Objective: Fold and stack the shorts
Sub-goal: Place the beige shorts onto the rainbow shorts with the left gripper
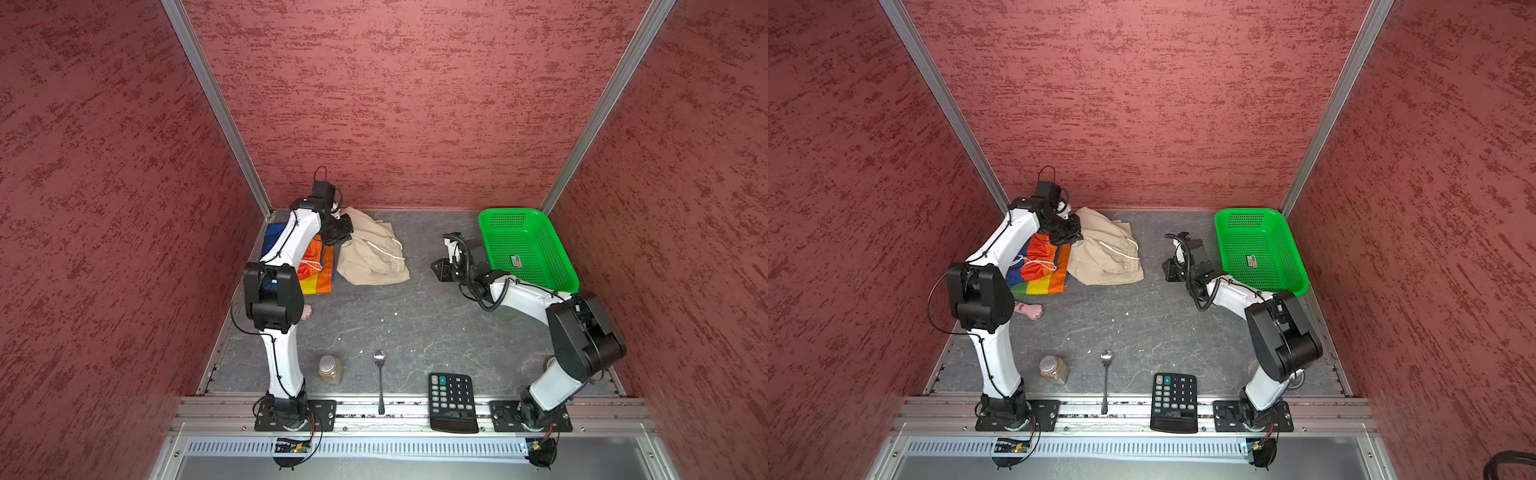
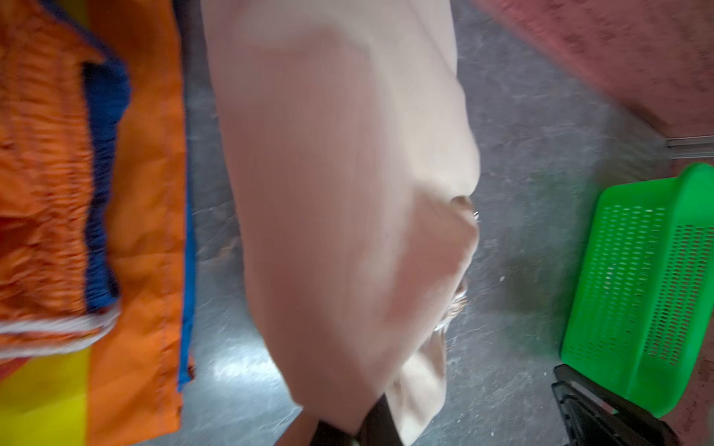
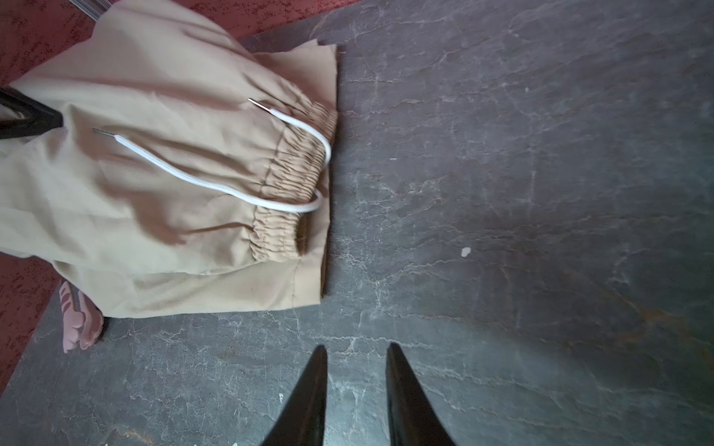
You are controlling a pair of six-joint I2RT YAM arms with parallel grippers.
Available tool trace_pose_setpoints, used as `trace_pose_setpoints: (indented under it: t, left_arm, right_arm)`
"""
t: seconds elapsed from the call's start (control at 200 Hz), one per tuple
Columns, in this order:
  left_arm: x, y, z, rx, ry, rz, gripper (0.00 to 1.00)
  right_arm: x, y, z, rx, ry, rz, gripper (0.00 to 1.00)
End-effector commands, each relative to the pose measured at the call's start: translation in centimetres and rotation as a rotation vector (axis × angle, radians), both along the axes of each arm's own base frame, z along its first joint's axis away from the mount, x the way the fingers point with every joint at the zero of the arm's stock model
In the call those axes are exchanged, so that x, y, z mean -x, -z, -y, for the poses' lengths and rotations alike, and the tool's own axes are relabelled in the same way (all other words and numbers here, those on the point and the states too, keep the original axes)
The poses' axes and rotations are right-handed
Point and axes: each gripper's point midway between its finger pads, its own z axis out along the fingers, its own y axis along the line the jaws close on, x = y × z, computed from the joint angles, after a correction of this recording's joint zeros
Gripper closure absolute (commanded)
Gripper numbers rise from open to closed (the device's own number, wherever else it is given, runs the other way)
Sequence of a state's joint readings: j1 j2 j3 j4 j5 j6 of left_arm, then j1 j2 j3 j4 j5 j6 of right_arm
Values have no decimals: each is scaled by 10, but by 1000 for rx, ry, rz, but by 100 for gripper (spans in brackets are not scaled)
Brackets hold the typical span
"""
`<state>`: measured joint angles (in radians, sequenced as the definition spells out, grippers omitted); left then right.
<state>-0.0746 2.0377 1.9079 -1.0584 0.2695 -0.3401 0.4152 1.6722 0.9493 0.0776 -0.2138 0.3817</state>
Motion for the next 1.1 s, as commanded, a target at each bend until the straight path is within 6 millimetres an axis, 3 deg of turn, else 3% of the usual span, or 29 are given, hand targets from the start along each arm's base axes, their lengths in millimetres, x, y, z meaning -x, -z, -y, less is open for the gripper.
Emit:
trace_pose_setpoints:
  t: [0.0,0.23,0.361,0.491,0.501,0.556,0.611,0.706,0.812,0.972,1.027,1.092]
  left_arm:
    - [21,3,-35,-72,5,-93,100]
    - [12,-38,-75,-104,-24,-33,100]
    - [10,-49,-96,-98,-60,-18,100]
    - [13,-47,-121,-72,-121,-24,100]
    - [13,-46,-123,-70,-127,-27,98]
    - [17,-38,-135,-69,-163,-49,61]
    - [23,-27,-151,-97,-216,-84,56]
    - [42,-10,-185,-200,-334,-165,32]
    - [65,-6,-221,-321,-476,-225,25]
    - [86,-30,-242,-437,-599,-208,28]
    - [84,-43,-234,-453,-595,-159,40]
    - [74,-58,-212,-431,-560,-64,69]
  right_arm:
    - [-4,-1,-1,-14,1,3,72]
    - [-4,16,-4,-15,-4,-37,73]
    - [-5,21,-8,-28,-9,-54,73]
    - [-6,23,-8,-24,-12,-62,73]
    - [-6,23,-8,-23,-11,-60,73]
    - [-6,23,-8,-18,-12,-60,73]
    - [-6,24,-7,-15,-10,-62,73]
    - [-6,26,-7,-15,-9,-68,73]
    - [-5,28,-7,-16,-12,-73,73]
    - [-2,28,-7,-16,-18,-79,73]
    - [-1,28,-7,-19,-18,-81,73]
    - [0,28,-8,-26,-19,-84,73]
